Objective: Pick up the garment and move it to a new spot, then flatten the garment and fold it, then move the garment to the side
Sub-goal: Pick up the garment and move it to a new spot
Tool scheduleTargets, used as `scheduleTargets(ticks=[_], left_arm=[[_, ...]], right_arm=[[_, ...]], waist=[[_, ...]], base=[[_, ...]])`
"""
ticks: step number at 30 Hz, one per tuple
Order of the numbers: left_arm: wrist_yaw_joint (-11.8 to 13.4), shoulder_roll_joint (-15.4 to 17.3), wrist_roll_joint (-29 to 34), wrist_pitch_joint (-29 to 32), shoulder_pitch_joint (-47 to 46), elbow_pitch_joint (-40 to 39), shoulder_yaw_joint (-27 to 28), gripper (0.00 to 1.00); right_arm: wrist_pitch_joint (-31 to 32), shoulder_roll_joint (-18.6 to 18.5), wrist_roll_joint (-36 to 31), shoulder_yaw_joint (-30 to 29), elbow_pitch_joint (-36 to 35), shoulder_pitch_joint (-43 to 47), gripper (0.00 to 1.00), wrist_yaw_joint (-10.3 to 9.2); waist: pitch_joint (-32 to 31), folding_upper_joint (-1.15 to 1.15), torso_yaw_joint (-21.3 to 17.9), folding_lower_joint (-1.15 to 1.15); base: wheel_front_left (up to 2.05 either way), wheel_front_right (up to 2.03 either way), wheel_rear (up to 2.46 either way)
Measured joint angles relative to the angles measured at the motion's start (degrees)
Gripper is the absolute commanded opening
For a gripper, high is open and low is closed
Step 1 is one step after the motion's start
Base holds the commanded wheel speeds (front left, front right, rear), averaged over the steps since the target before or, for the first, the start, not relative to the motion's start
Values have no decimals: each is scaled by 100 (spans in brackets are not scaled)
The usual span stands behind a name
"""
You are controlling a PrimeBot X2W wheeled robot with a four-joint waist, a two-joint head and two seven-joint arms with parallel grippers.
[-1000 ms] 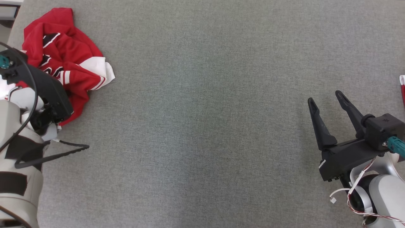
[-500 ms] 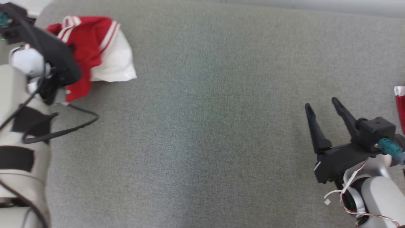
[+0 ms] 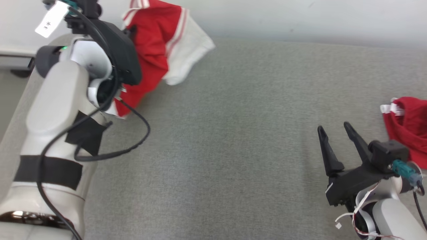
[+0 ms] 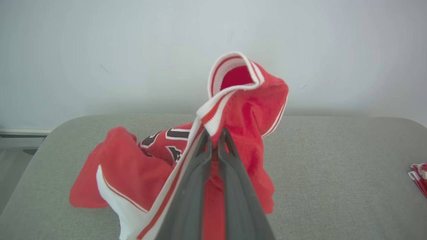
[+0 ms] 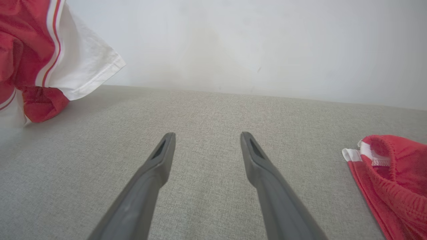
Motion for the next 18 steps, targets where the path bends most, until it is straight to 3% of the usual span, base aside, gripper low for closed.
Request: scheduleTargets(ticks=[18], left_arm=[[0,-40,-1079,-49,1165,-2262,-1666,0]], right_arm=[[-302,115,120,-103,190,300,100,0]], waist=[[-404,0,-458,0]], base=[[0,0,0]])
